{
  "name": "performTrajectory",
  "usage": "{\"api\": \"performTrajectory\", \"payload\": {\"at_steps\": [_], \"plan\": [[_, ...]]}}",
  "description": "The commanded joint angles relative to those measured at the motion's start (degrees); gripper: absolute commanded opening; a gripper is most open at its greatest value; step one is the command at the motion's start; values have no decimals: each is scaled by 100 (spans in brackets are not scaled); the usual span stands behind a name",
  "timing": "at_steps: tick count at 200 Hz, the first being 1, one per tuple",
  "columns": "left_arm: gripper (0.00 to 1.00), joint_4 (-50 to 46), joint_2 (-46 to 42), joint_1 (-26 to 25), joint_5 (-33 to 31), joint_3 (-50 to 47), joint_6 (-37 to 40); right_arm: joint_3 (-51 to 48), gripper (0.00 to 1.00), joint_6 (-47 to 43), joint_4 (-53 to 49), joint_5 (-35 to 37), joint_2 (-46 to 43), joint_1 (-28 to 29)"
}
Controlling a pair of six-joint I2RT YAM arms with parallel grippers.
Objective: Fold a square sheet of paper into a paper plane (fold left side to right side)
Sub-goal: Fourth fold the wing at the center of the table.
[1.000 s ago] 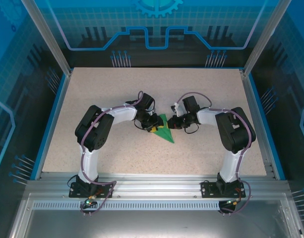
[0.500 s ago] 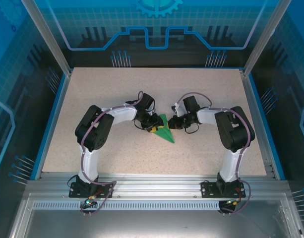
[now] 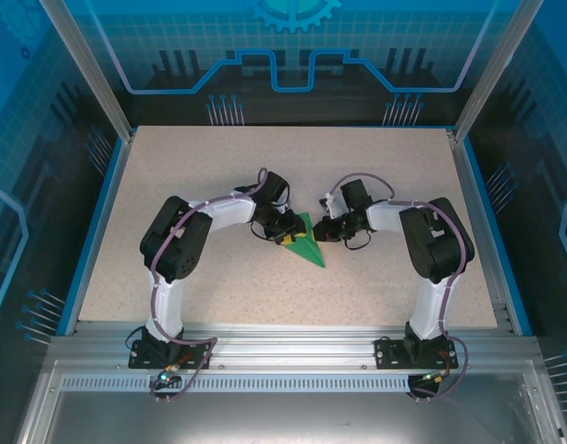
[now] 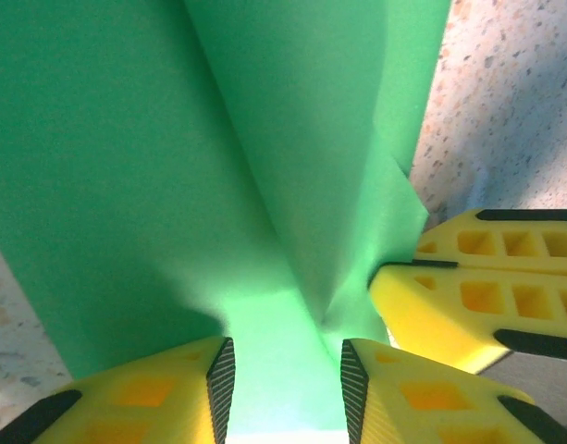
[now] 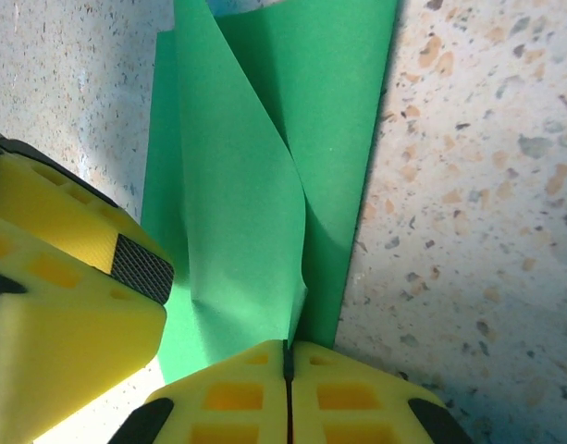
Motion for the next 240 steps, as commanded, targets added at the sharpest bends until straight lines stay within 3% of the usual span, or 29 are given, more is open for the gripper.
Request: {"api": "performTrajectory", "payload": {"at_steps": [1, 54, 132, 240], "plan": [[40, -266, -173, -41, 64, 301, 120, -21, 7, -67, -318, 148, 190, 76], [40, -550, -192, -35, 82, 717, 186, -12, 7, -84, -333, 184, 194, 88], [28, -656, 480, -25, 146, 1389, 45, -12, 7, -102, -348, 198, 183, 96], [26, -696, 878, -25, 3, 1276, 21, 5, 7, -129, -398, 215, 180, 106]]}}
